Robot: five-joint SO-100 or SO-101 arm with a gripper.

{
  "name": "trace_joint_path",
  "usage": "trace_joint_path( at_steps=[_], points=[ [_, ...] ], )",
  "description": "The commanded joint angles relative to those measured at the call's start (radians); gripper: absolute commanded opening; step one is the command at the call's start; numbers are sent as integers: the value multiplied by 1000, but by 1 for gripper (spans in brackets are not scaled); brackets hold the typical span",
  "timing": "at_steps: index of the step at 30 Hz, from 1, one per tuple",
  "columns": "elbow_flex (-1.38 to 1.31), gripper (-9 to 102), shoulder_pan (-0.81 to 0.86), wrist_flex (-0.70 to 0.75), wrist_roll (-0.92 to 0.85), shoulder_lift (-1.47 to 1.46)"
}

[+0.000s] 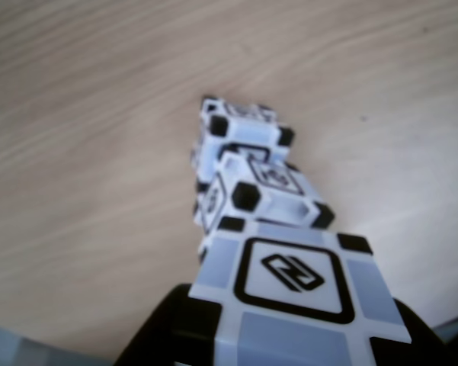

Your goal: Stack cubes from left to right.

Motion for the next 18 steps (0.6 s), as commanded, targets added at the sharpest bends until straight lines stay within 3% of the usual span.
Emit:
trace_joint_path(
  at_steps=[1, 18],
  points=[
    [-52, 1, 6, 9, -8, 5],
    [-37, 12, 5, 9, -29, 5]
  ],
)
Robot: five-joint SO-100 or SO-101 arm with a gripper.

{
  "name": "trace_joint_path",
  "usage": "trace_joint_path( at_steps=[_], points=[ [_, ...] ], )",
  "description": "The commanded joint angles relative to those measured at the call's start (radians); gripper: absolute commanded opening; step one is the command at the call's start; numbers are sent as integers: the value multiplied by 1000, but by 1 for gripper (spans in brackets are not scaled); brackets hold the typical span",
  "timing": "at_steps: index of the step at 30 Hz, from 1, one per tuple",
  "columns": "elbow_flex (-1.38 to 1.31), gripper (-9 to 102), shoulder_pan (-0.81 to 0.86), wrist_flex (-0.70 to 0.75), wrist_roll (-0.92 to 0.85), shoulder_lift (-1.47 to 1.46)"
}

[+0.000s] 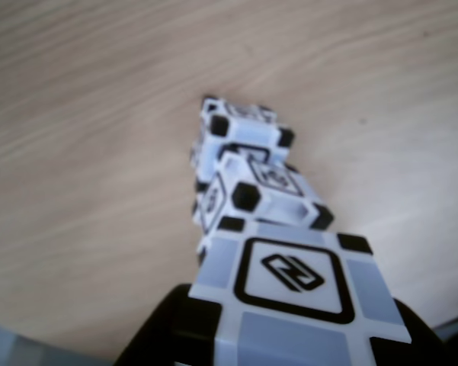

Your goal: Stack cubes from left to right.

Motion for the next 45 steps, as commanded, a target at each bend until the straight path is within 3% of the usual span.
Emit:
trace_joint_path(
  at_steps=[1, 45],
  points=[
    [-37, 13, 5, 9, -11, 5],
    [-37, 40, 3, 11, -67, -18]
  ],
)
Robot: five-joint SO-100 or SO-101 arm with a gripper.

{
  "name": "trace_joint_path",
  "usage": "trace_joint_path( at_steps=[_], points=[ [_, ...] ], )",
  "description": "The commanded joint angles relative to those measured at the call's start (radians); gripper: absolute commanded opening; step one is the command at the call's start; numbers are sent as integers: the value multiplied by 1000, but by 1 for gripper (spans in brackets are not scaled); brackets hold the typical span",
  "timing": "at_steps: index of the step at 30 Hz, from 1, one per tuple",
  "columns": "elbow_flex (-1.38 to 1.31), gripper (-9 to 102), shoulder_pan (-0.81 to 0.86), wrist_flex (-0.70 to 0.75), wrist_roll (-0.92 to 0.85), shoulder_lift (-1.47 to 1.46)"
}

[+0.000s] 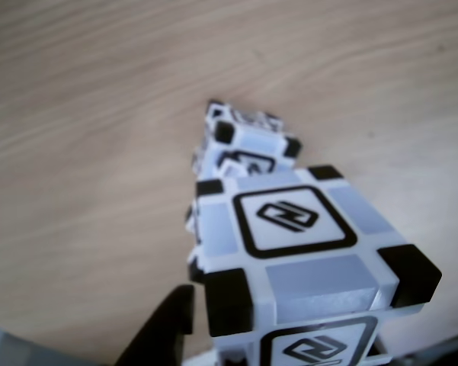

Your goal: Stack cubes from left to right.

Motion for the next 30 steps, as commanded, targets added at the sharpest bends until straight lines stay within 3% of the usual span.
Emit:
trace_joint_path(
  at_steps=[1, 13, 24, 30],
  points=[
    [-35, 40, -2, 11, -14, 18],
    [-25, 46, -17, 25, 12, 21],
    [264, 46, -18, 25, -3, 23],
    [276, 47, -78, 14, 12, 23]
  ],
)
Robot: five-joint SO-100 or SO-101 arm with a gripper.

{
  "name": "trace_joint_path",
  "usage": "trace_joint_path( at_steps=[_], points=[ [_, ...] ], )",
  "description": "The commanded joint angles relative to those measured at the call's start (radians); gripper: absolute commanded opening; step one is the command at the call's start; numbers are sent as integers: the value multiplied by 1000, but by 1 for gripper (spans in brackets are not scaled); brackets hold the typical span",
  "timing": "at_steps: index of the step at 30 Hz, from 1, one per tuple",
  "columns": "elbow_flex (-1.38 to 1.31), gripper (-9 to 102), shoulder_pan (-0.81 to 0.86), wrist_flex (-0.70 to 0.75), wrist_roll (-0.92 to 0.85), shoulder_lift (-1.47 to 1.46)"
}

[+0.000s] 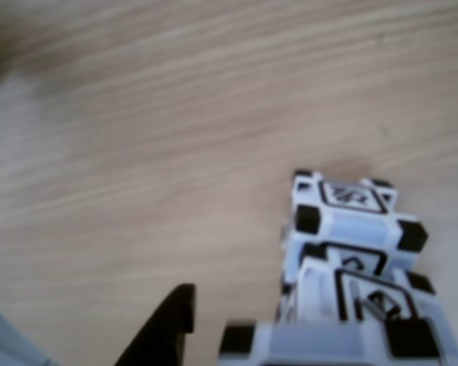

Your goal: Stack cubes from left to right.

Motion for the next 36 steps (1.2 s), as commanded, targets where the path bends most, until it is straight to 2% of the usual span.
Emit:
trace_joint_path(
  at_steps=[1, 17, 25, 36],
  points=[
    [2, 47, -32, 14, 9, 21],
    [-11, 48, -54, 18, 3, 25],
    [-120, 48, -60, 15, 77, 23],
    [-192, 45, -184, 14, 132, 23]
  ],
)
